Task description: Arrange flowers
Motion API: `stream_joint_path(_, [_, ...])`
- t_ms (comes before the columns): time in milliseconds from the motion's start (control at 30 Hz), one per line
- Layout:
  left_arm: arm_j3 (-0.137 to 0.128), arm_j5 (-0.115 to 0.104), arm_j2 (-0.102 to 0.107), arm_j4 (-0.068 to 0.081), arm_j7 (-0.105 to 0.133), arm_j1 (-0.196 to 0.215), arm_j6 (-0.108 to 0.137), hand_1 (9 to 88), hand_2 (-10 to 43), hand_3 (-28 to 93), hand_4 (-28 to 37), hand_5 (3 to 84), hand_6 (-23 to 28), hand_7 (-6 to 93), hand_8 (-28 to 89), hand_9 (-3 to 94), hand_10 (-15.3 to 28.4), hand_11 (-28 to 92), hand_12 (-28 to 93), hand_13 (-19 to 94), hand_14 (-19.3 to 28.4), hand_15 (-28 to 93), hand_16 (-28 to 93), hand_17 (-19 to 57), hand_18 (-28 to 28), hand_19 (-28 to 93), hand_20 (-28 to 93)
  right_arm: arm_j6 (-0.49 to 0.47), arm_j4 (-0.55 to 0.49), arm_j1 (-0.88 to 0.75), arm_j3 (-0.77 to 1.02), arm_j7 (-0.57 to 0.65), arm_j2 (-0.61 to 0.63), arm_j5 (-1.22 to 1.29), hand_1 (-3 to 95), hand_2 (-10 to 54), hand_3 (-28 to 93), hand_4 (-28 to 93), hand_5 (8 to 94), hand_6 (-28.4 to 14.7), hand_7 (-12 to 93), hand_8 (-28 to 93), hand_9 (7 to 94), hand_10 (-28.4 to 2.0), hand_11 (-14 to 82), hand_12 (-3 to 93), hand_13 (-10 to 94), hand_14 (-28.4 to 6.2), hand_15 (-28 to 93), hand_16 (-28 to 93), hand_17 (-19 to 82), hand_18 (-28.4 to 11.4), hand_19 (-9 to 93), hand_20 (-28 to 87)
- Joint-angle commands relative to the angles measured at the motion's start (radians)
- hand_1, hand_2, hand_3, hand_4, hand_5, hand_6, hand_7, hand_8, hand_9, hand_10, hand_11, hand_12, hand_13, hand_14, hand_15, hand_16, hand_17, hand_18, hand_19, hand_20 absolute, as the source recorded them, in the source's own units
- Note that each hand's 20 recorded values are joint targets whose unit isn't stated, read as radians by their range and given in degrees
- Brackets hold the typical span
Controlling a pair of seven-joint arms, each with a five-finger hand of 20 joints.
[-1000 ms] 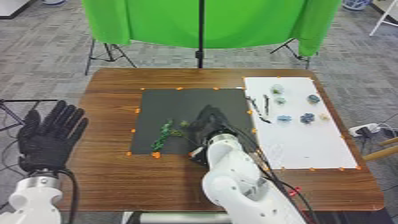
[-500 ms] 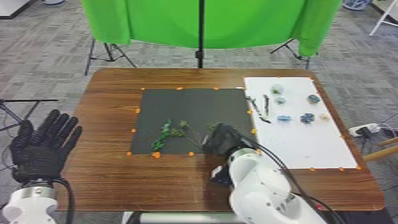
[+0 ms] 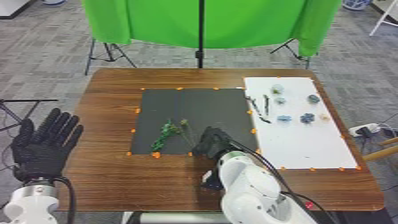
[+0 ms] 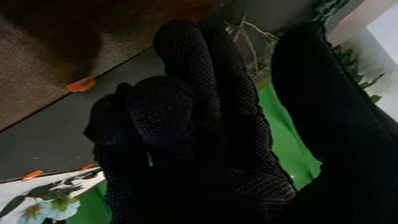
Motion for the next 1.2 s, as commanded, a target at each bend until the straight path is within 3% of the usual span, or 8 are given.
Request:
stream_joint_path(33, [-0.007,-0.005,-0.014,-0.004,-0.011,0.031,0.003,27.8,12.4,69,-28.3,51.0,9.4,9.8,-9,45.9,14.0,18,11,40,13.8,29,-4,-3.5,14.2,35,15,0.013,-0.037,-0.027,0.092,0.022,0.024,0.012,42.0,-6.5,72,-22,71.7,-7.6,12,-10,72.1,-20.8,40.3,26.7,68,-16.0,76,31,37,-28.4,93,42])
stream_joint_path(100, [-0.012,-0.007,-0.015,-0.005,-0.009,0.037,0.002,27.8,12.4,69,-28.3,51.0,9.3,9.7,-9,45.9,14.1,18,11,40,13.9,29,-4,-3.6,14.2,35,15,-0.036,-0.046,-0.01,0.15,0.037,0.023,0.043,42.0,-6.6,72,-22,72.6,-7.3,14,-9,72.2,-20.7,41.1,27.0,68,-16.0,76,31,37,-28.4,93,42])
stream_joint_path(233, [-0.013,-0.005,-0.014,-0.003,-0.013,0.033,0.002,27.7,12.4,69,-28.3,51.0,9.3,9.7,-9,46.0,14.1,18,11,40,13.9,29,-4,-3.6,14.2,35,15,0.044,-0.025,0.029,0.225,0.015,0.05,-0.012,42.4,-7.5,71,-23,74.5,-7.2,20,-5,72.5,-21.0,44.5,28.8,68,-16.0,76,31,36,-28.4,93,42])
stream_joint_path(367, [-0.018,-0.005,-0.011,-0.004,-0.013,0.034,0.004,27.7,12.5,69,-28.3,51.1,9.3,9.8,-9,45.9,14.0,18,11,40,13.9,29,-4,-3.6,14.2,35,15,0.089,0.043,0.089,0.265,-0.008,0.072,-0.07,41.7,-8.1,73,-22,71.4,-7.5,18,-11,68.4,-21.2,33.9,23.7,64,-16.4,73,30,34,-27.9,91,41])
stream_joint_path(433, [-0.019,-0.007,-0.01,-0.004,-0.011,0.033,0.005,27.7,12.6,68,-28.3,51.0,9.4,9.7,-9,45.9,14.0,18,11,40,13.9,29,-4,-3.6,14.2,35,15,0.026,0.061,0.118,0.292,-0.002,0.075,-0.046,41.5,-8.4,73,-23,69.0,-7.4,16,-11,64.8,-22.0,25.8,20.5,60,-17.5,72,28,32,-27.3,91,41])
stream_joint_path(600, [-0.019,-0.005,-0.009,-0.003,-0.011,0.033,0.005,27.6,12.5,69,-28.3,51.0,9.4,9.7,-9,45.9,14.1,18,11,40,14.0,29,-4,-3.6,14.2,35,15,0.008,0.154,0.186,0.288,-0.01,0.081,-0.07,41.1,-8.0,72,-23,66.6,-7.3,12,-10,56.9,-23.2,16.5,17.5,54,-19.4,72,24,29,-27.2,89,41])
stream_joint_path(867, [-0.012,-0.008,-0.014,-0.002,-0.002,0.032,0.01,27.7,12.6,68,-28.3,50.9,9.4,9.4,-9,45.9,14.1,18,11,40,14.0,29,-4,-3.6,14.2,35,15,-0.058,0.273,0.254,0.28,0.014,0.072,-0.041,40.4,-6.6,72,-23,65.1,-6.9,10,-10,53.3,-23.0,13.2,16.3,53,-19.3,72,21,29,-27.2,88,41])
stream_joint_path(1200, [-0.019,0.001,-0.025,-0.007,-0.032,0.038,0.016,27.7,12.7,68,-28.3,51.0,9.5,9.3,-9,45.6,14.2,18,11,40,14.0,29,-4,-3.7,14.1,35,15,-0.095,0.341,0.254,0.288,0.049,0.054,-0.013,40.1,-5.4,72,-23,65.1,-6.0,10,-10,52.0,-23.1,12.1,15.8,52,-19.0,72,19,28,-26.9,88,41])
